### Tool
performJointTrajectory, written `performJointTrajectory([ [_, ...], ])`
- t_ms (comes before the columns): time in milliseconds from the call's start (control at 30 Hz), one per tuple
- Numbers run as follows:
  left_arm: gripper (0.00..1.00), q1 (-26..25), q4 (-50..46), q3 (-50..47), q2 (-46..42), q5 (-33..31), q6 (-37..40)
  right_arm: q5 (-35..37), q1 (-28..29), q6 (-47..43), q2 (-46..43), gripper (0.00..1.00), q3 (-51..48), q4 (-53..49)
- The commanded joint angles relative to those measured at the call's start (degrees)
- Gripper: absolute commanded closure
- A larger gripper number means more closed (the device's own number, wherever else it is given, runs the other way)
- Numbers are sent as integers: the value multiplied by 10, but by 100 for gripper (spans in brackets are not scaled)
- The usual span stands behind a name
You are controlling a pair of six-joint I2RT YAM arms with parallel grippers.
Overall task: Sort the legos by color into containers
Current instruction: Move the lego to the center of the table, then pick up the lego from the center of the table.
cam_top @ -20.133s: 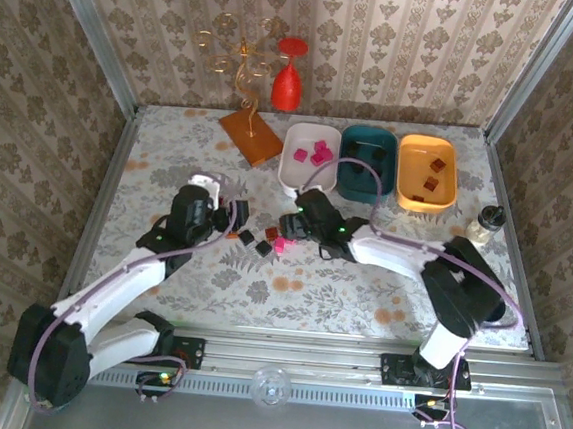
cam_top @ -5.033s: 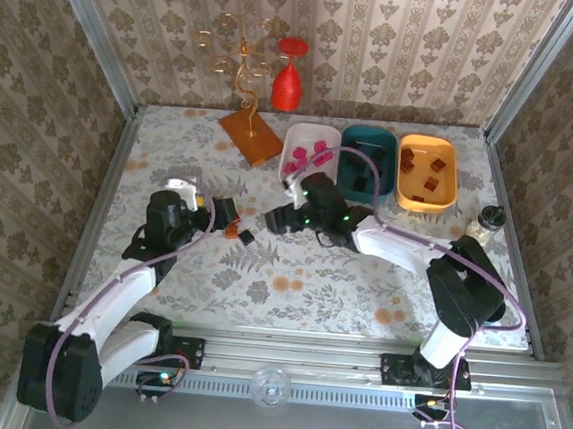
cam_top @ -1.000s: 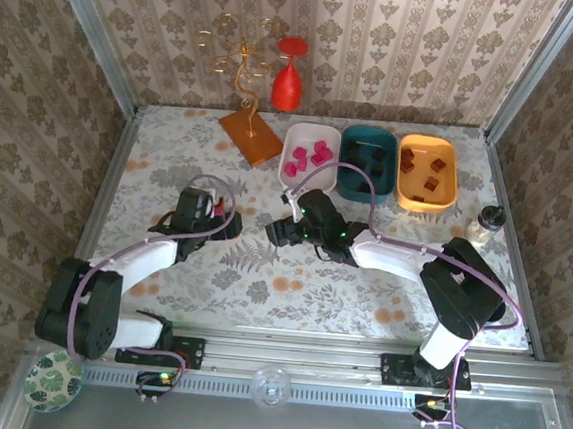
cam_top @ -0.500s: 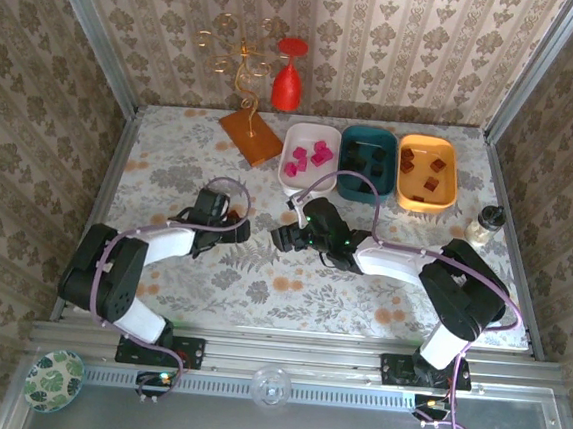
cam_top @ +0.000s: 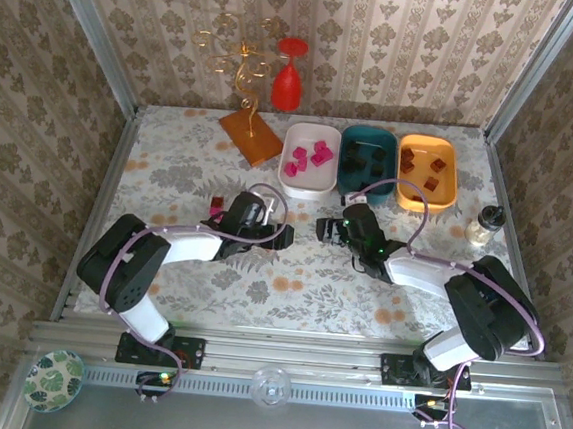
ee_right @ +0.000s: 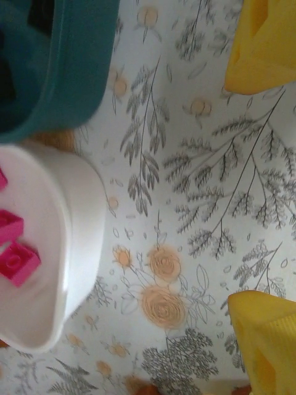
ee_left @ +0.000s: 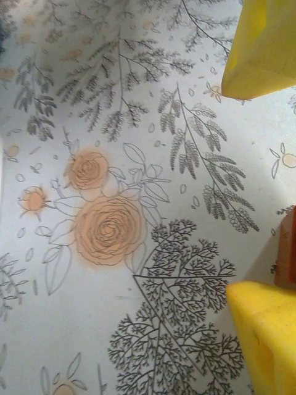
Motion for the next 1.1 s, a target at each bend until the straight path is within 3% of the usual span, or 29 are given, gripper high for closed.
performJointTrajectory([
  [0,21,12,4,-7,-45,-12,-5,28,18,22,-22,16,1,17],
  [267,18,109,-46,-111,-219,-67,16,-5,136,-76,75,14,65,25],
  [467,16,196,-87,-147,-316,-71,24,-52,179,-133,178,16,162,1],
  [767,15,220,-87,-166,-344,-52,25,-60,181,-161,288,39,260,-62],
  [1067,14,225,-71,-173,-340,-43,22,-66,175,-169,303,61,262,-77],
])
